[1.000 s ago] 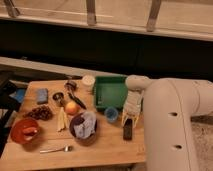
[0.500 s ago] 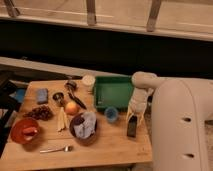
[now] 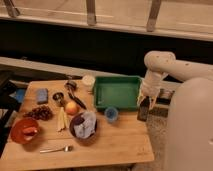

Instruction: Place eraser in metal cup

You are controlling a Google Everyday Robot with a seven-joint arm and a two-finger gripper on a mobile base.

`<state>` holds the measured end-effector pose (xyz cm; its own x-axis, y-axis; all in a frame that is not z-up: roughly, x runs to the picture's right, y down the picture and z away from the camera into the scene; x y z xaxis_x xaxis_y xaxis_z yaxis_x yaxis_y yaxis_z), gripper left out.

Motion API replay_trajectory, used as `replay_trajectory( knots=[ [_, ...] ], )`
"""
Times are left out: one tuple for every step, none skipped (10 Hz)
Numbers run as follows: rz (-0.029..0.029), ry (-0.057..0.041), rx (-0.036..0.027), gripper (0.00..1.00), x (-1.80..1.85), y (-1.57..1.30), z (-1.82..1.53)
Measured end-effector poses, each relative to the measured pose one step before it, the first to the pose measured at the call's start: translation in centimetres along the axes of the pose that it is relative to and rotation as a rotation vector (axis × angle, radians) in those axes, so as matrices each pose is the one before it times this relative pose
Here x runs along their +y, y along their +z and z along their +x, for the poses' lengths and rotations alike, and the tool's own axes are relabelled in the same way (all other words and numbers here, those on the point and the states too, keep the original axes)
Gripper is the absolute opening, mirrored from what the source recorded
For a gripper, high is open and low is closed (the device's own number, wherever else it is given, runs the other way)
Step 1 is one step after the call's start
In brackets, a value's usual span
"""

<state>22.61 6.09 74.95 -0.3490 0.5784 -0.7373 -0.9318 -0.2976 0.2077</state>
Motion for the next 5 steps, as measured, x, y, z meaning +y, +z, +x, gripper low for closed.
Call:
replay_trajectory(
  knots=[
    [0.00084,-0.01277,-0.0566,0.0,0.993,-2.566,-1.03],
    [-0.00408,-0.01902,-0.0445,0.0,1.482,-1.802,-0.838],
    [-0.0129,-0.02122,-0.04706,0.0,1.977,-1.426,-1.013],
    [-0.01765,-0.01678,-0.02565,0.0,1.761,-0.792,-0.539],
    [0.00161,-0.00003,0.00172,0.0,-0.035,0.106,0.033]
  ],
)
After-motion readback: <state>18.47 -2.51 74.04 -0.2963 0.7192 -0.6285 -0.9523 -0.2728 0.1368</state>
